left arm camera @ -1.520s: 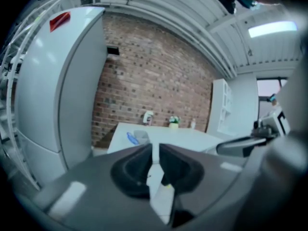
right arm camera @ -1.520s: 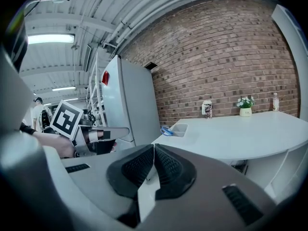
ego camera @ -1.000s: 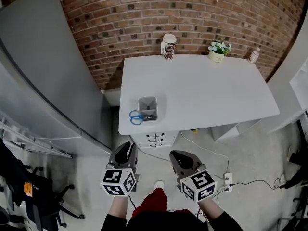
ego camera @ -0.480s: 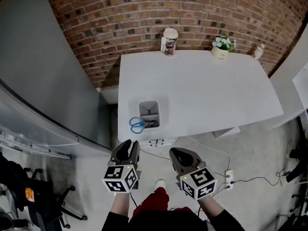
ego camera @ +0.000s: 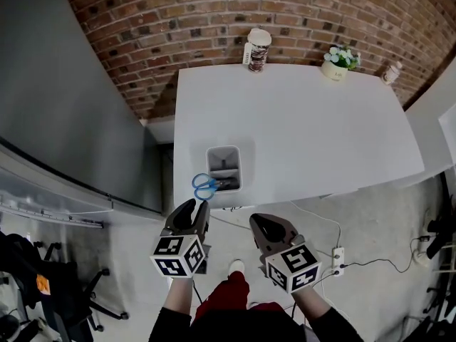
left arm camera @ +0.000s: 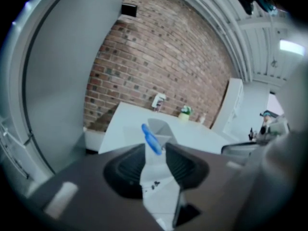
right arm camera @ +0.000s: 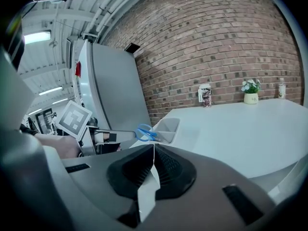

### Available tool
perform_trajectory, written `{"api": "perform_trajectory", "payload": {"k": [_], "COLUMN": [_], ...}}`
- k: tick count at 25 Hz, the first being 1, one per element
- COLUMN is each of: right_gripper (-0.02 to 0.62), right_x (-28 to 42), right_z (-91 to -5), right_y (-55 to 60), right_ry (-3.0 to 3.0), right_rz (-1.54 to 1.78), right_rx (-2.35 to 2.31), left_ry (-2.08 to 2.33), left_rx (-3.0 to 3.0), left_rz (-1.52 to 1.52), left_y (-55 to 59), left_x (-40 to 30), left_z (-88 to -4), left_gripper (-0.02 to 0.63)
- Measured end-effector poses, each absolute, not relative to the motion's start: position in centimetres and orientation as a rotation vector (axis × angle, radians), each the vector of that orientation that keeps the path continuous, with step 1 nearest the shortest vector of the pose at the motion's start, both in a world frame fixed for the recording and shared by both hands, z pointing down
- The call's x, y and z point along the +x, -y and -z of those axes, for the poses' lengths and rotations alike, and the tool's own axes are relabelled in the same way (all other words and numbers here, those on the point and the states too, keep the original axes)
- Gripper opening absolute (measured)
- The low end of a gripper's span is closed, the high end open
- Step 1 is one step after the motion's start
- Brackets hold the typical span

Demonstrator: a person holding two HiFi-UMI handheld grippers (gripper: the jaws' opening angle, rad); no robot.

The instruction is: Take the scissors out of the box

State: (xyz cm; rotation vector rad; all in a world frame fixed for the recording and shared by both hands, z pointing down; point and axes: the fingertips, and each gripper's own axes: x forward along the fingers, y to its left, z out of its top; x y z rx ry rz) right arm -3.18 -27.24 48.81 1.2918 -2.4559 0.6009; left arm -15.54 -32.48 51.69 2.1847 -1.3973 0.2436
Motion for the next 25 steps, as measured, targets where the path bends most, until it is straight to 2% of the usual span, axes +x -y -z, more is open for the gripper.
{"api": "perform_trajectory", "payload": {"k": [13, 25], "right_gripper": [0.009, 0.009], "right_x": [-3.3, -3.5], "right_z": [-50.3, -50.8], "right_y": [28.5, 29.0], "right_ry": [2.428, 2.418], "right_rz": [-0.653, -0.677], "right_rx": [1.285, 1.286], "left_ry": [1.337, 1.302], "left_rx": [2.145, 2.135], "left_rz": [-0.223, -0.195], "left_y": [34.4, 35.0], "left_x": [-15.1, -15.0], "left_z": [-53.2, -52.8], "left_gripper": [0.127, 0.067]}}
